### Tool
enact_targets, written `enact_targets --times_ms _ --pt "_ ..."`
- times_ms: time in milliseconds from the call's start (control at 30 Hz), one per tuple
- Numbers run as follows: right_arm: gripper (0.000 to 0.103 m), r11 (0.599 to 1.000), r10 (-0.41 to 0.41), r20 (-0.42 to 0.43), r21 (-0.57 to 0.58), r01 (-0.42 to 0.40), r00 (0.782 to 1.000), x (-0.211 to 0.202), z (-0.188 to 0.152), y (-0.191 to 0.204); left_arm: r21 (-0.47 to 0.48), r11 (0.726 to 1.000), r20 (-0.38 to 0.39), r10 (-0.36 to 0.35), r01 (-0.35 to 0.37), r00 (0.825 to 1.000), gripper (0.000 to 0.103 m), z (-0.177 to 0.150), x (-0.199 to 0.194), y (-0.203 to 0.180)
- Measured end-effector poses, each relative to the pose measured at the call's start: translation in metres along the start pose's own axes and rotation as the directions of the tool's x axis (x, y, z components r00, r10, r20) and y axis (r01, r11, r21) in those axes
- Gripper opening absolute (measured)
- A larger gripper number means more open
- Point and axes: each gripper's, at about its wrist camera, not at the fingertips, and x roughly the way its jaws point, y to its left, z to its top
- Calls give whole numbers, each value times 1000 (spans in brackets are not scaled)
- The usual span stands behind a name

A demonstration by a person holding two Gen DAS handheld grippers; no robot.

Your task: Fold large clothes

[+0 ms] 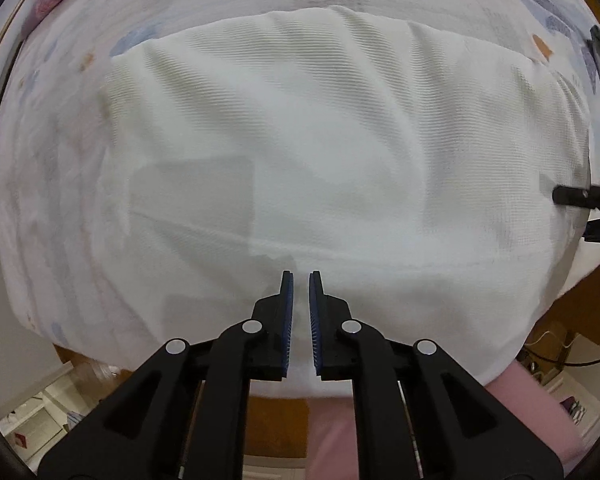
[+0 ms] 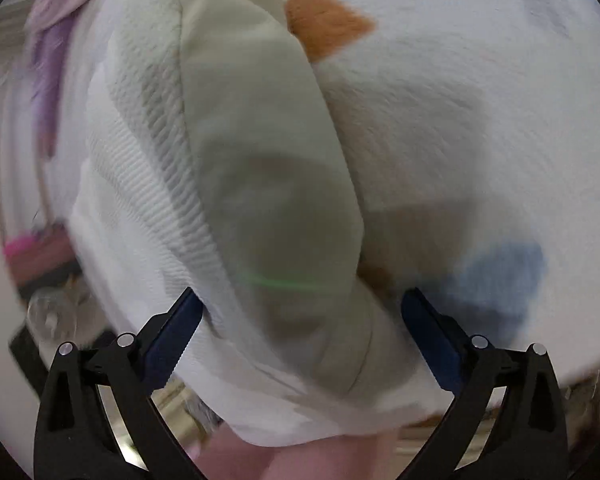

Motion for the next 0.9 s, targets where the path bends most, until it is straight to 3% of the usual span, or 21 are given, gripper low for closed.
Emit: enact_targets --times_ms 100,133,200,233,267,300,367,400,467,533,600,667,700,733,767,900 --pt "91 980 198 61 -23 -196 978 -19 11 -8 -26 999 9 -47 47 999 9 15 12 -8" --pt "90 962 274 158 -45 -270 949 -36 22 -8 -31 997 13 -66 66 998 9 22 13 -13" --pt "91 938 347 249 -80 -338 904 -45 38 -9 -24 997 25 -76 77 997 9 35 18 -22" --pt "91 909 415 193 -53 -413 889 -30 58 -9 -21 997 27 -75 76 997 9 39 20 -25" --pt "92 897 441 126 -18 -442 889 -13 70 -10 -17 997 22 -72 72 997 9 45 24 -29" --pt "97 908 419 67 -14 -419 906 4 80 -4 -13 998 16 -64 64 998 9 49 26 -32" --pt "98 929 353 7 -118 -350 936 11 86 22 -6 998 20 -60 60 998 9 53 27 -35" --pt "97 917 367 -53 -146 -370 929 15 79 30 -6 998 23 -63 63 998 9 54 26 -35" --pt "97 877 456 -234 -49 -479 859 36 58 26 -14 996 18 -85 85 996 9 54 25 -34" --pt "96 896 421 -255 -34 -443 870 47 33 18 -3 997 2 -76 76 997 9 52 27 -35" --pt "95 908 408 -120 -48 -415 905 40 26 18 10 996 6 -86 86 996 9 51 27 -35" --pt "96 912 402 5 88 -401 916 37 27 15 21 996 11 -92 91 996 9 52 29 -35" --pt "88 921 365 53 124 -369 929 30 27 18 24 996 8 -89 89 996 9 53 30 -35" --pt "41 949 276 111 127 -289 955 18 26 22 17 996 1 -88 88 996 9 55 29 -36" --pt "34 961 221 138 138 -240 965 11 25 26 9 996 7 -90 90 996 9 56 26 -36" --pt "26 985 114 164 113 -133 980 -5 24 57 42 992 62 -122 120 991 9 61 10 -43"
